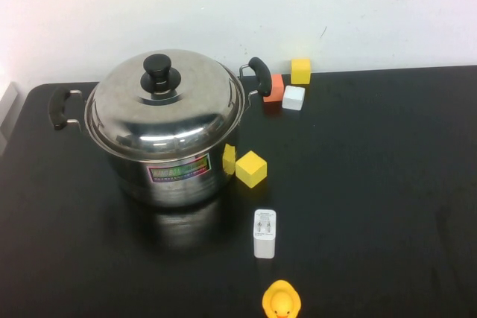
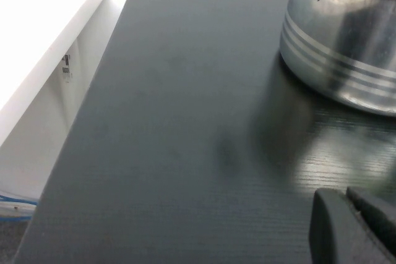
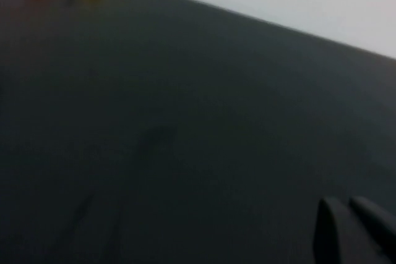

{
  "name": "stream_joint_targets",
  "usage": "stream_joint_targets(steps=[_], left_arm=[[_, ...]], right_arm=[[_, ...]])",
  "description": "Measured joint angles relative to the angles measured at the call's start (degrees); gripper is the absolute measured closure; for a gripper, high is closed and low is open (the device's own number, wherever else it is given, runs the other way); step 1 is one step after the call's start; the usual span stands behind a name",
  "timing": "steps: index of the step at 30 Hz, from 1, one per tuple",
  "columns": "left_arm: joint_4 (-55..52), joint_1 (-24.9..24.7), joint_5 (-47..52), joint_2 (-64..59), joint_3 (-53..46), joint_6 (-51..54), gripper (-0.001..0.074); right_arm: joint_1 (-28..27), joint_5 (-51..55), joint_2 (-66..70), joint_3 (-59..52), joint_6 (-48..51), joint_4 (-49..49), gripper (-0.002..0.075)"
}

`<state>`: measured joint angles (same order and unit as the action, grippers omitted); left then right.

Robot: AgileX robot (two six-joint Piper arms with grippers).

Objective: Cover the pot

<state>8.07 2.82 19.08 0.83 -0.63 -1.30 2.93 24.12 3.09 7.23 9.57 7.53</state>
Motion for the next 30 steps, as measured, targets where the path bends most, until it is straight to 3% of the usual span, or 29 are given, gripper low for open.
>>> stream_joint_targets(steps=[6,11,15,22,30], left_arm=[[0.0,0.0,0.0,0.0,0.0,0.0,0.0738],[0.0,0.0,0.0,0.0,0.0,0.0,0.0737],[0.0,0.0,0.0,0.0,0.0,0.0,0.0737],[0.0,0.0,0.0,0.0,0.0,0.0,0.0737],[0.0,0.0,0.0,0.0,0.0,0.0,0.0737]], right_arm=[[-8.7,-6.4,-3.8,-7.0,-0.5,-1.9,0.0714],[-10.2,-8.0,-3.8,-8.7,-0.8,-3.4,0.0714],[-9.2,-8.9,-3.8,-8.7,-0.9,-3.4,0.0714],[-2.6,-6.4,-3.8,-8.7,-3.2,-3.4,0.0714],[-2.4,-5.4,-3.8,-8.6,-3.7,-3.4,0.0714]])
